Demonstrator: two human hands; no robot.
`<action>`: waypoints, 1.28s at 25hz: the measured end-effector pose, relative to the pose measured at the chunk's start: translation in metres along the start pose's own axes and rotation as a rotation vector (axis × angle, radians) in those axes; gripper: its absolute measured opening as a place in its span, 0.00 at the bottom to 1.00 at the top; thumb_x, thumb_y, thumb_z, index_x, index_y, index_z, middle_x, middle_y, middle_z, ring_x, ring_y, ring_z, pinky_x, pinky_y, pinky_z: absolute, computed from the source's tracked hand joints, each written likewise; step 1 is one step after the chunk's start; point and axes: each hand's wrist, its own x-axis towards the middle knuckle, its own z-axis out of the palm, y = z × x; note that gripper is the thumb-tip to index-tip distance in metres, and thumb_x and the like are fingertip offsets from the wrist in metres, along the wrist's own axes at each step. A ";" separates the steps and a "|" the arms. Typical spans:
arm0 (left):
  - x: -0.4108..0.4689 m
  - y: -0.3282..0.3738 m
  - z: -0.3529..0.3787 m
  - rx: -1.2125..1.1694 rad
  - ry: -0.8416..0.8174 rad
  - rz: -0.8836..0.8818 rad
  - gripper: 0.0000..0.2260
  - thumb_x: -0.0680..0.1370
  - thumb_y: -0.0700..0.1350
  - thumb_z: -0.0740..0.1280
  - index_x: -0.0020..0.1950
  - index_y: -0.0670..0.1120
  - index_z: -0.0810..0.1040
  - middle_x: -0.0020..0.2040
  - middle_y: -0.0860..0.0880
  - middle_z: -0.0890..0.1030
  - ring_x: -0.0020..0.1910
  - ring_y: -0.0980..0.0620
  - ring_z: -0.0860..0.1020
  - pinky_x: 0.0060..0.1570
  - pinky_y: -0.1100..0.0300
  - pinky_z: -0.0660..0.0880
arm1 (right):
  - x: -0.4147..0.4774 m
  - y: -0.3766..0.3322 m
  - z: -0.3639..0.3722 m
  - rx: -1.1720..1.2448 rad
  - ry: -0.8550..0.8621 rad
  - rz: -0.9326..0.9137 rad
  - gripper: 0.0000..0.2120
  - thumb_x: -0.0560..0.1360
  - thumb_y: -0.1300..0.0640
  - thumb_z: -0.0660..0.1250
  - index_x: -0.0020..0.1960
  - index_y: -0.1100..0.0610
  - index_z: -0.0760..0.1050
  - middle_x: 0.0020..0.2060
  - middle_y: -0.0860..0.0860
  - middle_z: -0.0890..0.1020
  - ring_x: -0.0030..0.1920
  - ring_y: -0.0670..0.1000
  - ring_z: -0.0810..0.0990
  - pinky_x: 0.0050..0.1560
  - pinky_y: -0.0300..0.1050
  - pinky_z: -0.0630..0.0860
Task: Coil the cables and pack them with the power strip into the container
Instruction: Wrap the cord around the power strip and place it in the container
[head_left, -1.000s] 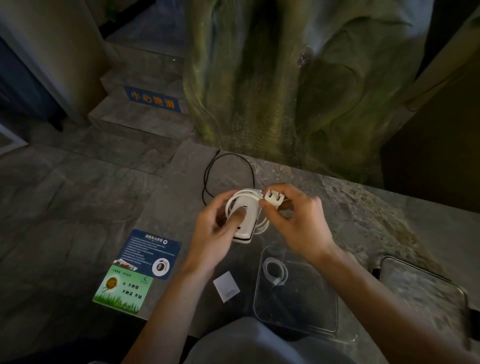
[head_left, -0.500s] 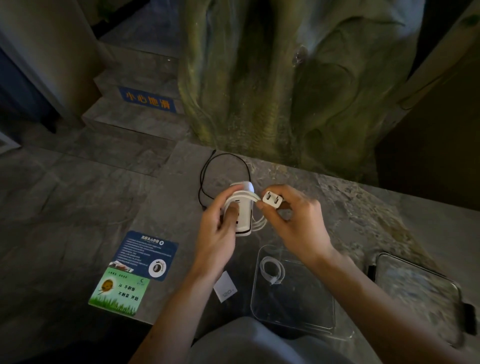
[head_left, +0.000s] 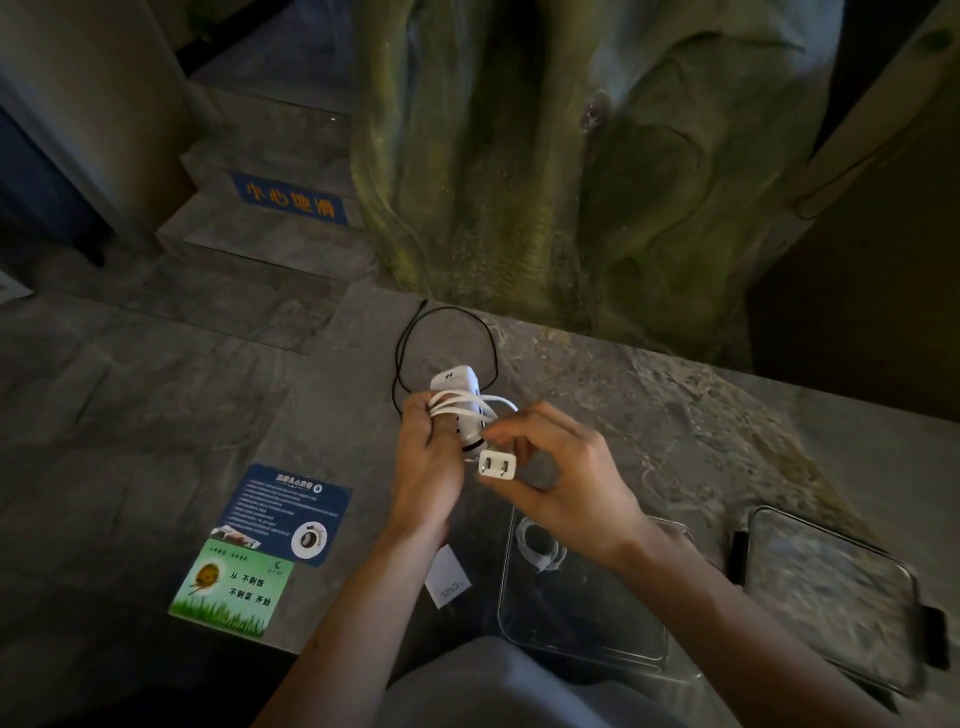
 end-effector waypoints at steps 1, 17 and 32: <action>-0.001 0.000 0.000 0.014 -0.010 0.010 0.08 0.81 0.38 0.56 0.52 0.50 0.72 0.45 0.50 0.78 0.43 0.56 0.78 0.38 0.67 0.75 | 0.000 0.000 0.001 -0.006 0.011 0.011 0.12 0.71 0.57 0.75 0.53 0.54 0.78 0.44 0.43 0.76 0.43 0.39 0.77 0.45 0.30 0.73; -0.009 0.000 -0.008 0.223 -0.221 0.271 0.07 0.82 0.43 0.57 0.53 0.52 0.72 0.52 0.46 0.78 0.49 0.56 0.79 0.42 0.67 0.75 | 0.001 0.010 -0.016 0.011 0.002 0.006 0.15 0.78 0.58 0.66 0.65 0.55 0.77 0.57 0.49 0.80 0.58 0.42 0.79 0.58 0.37 0.75; -0.017 0.012 -0.004 0.209 -0.301 0.412 0.10 0.80 0.46 0.55 0.58 0.54 0.72 0.54 0.49 0.78 0.54 0.51 0.78 0.52 0.51 0.76 | 0.006 0.009 -0.035 -0.181 0.096 0.001 0.13 0.72 0.46 0.72 0.51 0.53 0.82 0.64 0.49 0.75 0.65 0.50 0.72 0.63 0.49 0.72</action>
